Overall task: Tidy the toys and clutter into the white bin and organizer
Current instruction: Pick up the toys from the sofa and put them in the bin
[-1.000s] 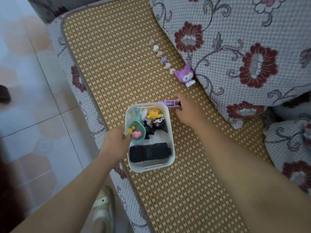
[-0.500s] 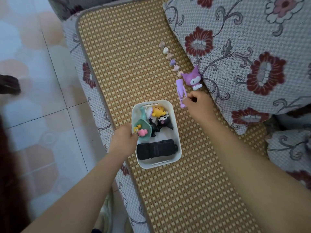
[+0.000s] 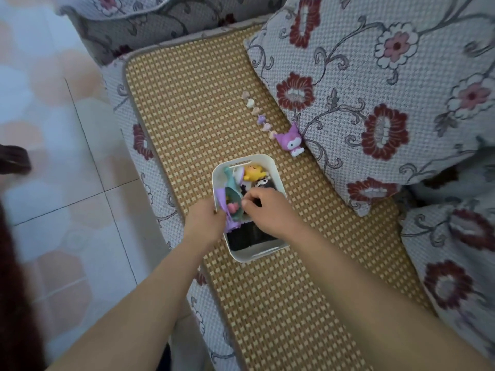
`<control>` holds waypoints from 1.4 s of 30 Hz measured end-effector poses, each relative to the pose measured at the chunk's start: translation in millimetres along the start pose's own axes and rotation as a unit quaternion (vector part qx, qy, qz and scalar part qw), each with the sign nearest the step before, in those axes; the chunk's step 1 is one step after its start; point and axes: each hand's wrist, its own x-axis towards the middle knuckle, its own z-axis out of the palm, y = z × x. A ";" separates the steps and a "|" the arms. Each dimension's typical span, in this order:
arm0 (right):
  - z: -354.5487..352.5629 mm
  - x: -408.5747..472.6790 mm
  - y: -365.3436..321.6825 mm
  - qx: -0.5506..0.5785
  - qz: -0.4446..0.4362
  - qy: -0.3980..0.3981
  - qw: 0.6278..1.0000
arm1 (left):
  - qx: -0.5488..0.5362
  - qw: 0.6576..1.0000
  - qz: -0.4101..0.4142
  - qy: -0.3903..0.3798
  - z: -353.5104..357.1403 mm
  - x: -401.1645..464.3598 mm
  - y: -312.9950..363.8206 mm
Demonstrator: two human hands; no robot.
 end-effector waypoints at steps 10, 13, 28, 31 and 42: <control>14.7 34.8 -58.8 0.004 0.048 -0.006 0.999 | 0.025 0.998 0.034 -0.053 -48.0 37.2 -9.5; 21.9 51.3 -83.0 0.016 0.055 0.011 0.998 | 0.041 0.995 0.055 -0.068 -78.5 55.0 -12.0; -45.6 125.3 -134.3 0.023 0.105 0.207 0.972 | 0.056 0.993 0.071 -0.075 -192.2 143.5 7.5; -57.5 140.6 -112.8 0.015 0.134 0.231 0.964 | 0.063 0.992 0.076 -0.072 -191.1 156.8 15.7; -59.6 231.0 -16.9 -0.114 0.202 0.152 0.961 | 0.075 0.994 0.047 -0.066 -146.2 213.7 17.2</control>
